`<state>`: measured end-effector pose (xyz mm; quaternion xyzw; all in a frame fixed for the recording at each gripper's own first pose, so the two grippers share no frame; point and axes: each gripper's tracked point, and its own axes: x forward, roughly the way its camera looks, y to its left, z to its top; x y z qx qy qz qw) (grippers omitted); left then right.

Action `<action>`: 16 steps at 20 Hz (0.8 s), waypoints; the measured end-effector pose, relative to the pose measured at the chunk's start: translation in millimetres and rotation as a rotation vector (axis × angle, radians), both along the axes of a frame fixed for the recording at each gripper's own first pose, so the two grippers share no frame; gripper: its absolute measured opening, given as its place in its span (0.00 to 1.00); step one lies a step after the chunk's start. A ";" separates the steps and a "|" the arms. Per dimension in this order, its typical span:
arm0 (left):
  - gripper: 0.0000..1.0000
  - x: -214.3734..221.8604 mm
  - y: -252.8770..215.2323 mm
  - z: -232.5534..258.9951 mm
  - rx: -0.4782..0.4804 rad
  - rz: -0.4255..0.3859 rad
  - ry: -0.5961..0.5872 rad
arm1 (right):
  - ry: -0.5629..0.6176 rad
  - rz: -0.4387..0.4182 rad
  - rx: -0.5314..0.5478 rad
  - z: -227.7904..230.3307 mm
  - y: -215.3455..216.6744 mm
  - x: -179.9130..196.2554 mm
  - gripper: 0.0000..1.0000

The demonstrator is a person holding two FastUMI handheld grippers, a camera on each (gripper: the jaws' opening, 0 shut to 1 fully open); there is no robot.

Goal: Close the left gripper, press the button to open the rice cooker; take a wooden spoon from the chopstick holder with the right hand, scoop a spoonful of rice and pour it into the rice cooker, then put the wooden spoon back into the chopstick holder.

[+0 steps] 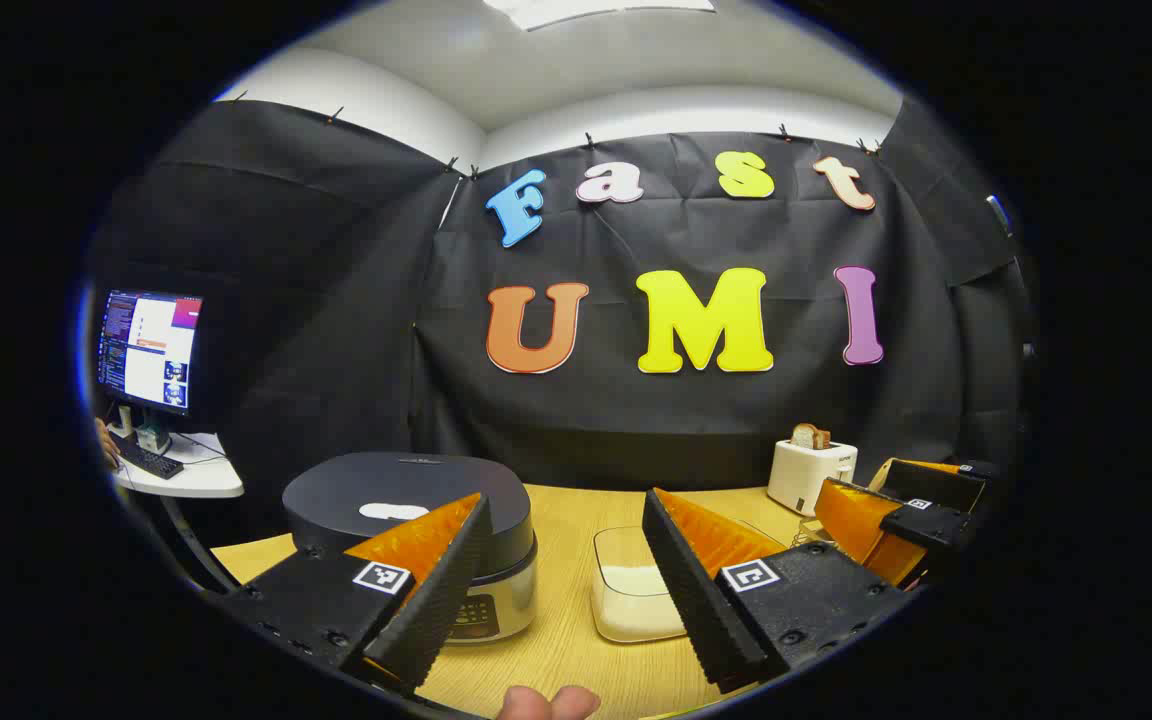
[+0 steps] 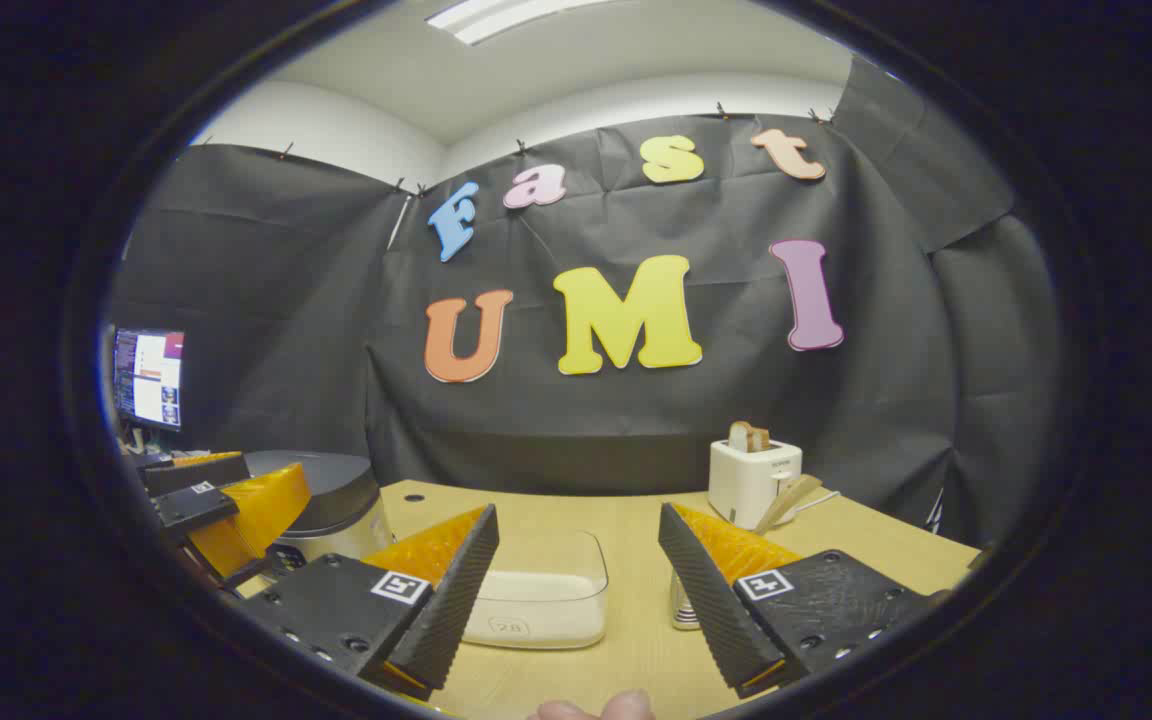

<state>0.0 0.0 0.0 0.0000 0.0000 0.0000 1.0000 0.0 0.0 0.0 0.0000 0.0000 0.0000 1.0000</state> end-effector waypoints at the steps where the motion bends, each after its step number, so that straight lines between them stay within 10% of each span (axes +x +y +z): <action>1: 0.97 0.1 1.0 -1.5 0.004 0.002 0.002 | 0.001 -0.002 0.006 -0.1 -1.3 1.0 0.96; 16: 0.96 -2.7 -2.4 -1.9 0.010 -0.001 0.005 | -0.034 0.016 -0.011 8.5 3.2 -4.1 0.96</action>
